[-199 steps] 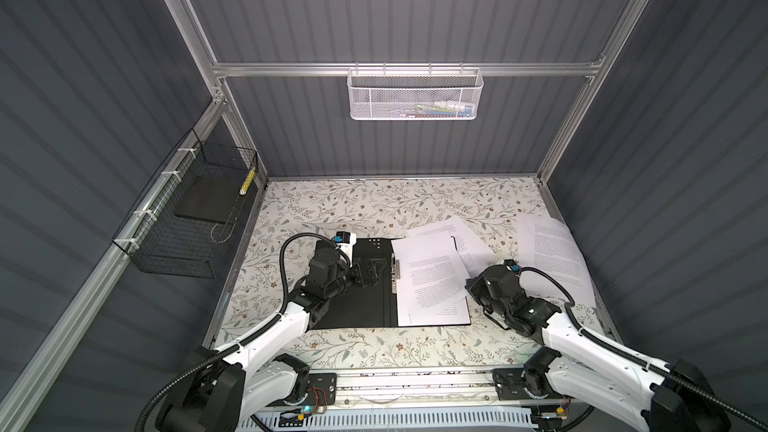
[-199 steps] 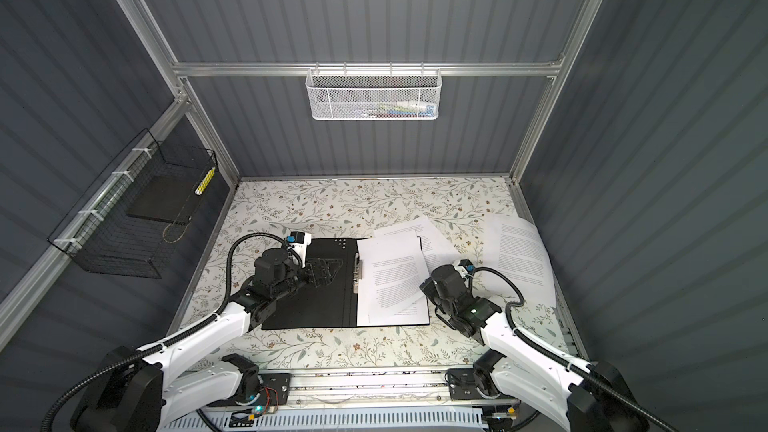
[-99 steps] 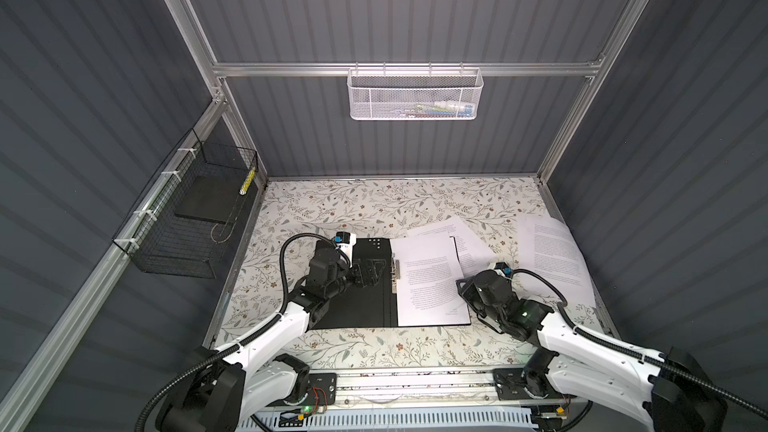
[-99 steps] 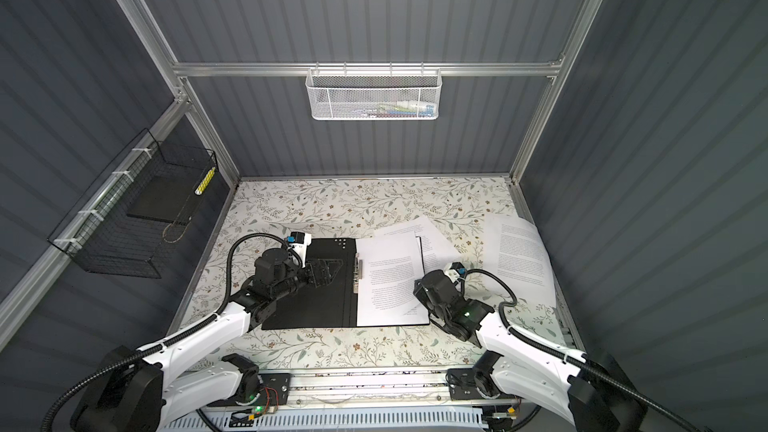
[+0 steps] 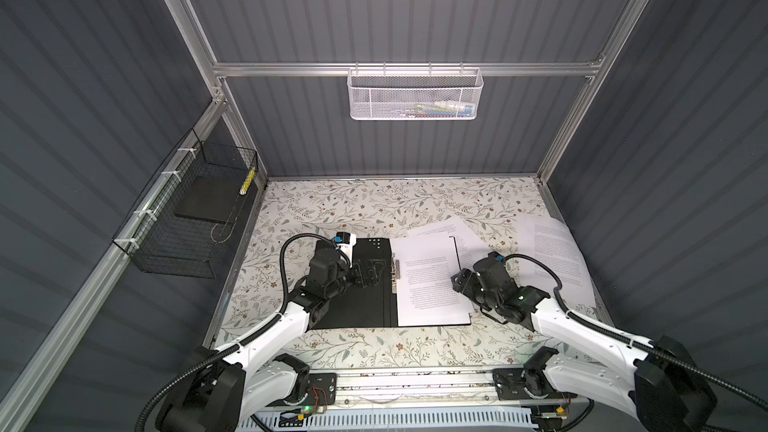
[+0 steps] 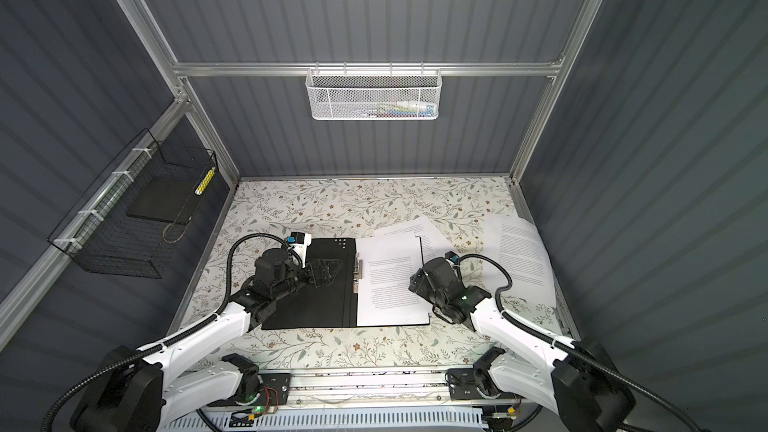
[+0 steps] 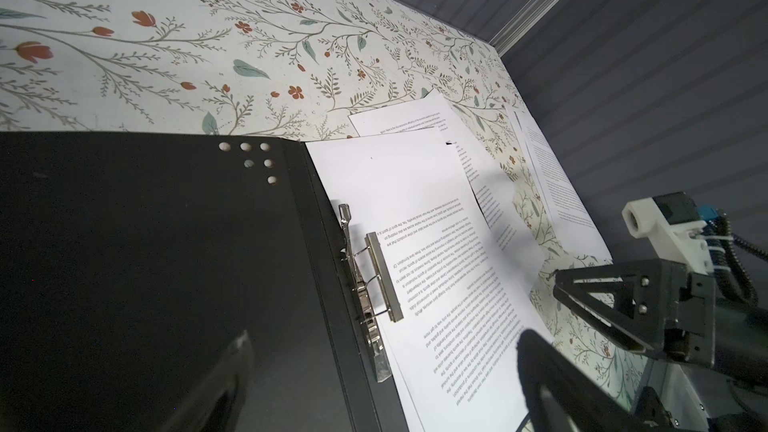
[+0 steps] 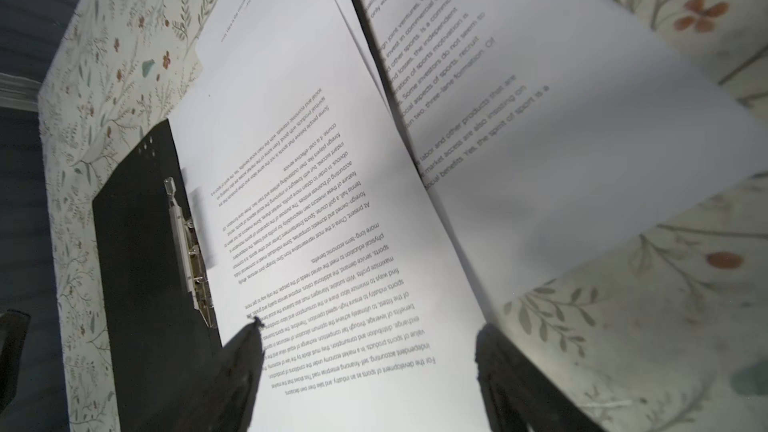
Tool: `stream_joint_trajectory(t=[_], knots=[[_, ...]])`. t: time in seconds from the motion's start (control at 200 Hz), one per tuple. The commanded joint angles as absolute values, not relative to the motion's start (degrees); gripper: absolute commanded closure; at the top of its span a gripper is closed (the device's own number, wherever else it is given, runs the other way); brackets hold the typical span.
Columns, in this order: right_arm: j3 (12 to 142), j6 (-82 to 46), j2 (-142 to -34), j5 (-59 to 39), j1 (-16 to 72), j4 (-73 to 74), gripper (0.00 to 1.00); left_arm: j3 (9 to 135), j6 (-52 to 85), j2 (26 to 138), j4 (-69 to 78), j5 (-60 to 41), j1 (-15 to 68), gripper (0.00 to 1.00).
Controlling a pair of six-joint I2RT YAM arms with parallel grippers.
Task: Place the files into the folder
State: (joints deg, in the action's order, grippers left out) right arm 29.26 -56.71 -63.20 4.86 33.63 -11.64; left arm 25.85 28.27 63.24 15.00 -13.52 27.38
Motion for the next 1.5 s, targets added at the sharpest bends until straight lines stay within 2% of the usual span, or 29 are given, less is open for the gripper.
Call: stream_joint_trajectory(t=[0.0,0.165,0.345,0.695,1.005,1.496], knots=[[32.3,-48.1,-65.9,0.4,30.4,-16.3,0.17,26.4,27.9,63.4,13.7,-13.0,27.5,0.0],[36.4,-42.4,-68.1,-1.4,27.8,-18.4,0.18,27.8,27.2,65.4,11.3,-12.3,27.5,0.0],[35.5,-42.0,-71.7,-6.3,26.7,-16.6,0.2,29.8,27.5,70.5,9.4,-14.0,27.6,0.0],[31.1,-43.0,-72.9,-7.4,25.8,-15.8,0.43,29.6,27.4,74.1,7.4,-14.2,27.5,0.0],[28.2,-43.2,-72.8,-9.5,23.9,-14.1,0.53,29.6,27.5,75.9,8.3,-14.4,27.6,0.0],[26.9,-44.0,-69.7,-10.3,23.7,-14.1,0.79,29.6,27.9,77.8,9.1,-13.8,27.6,0.0]])
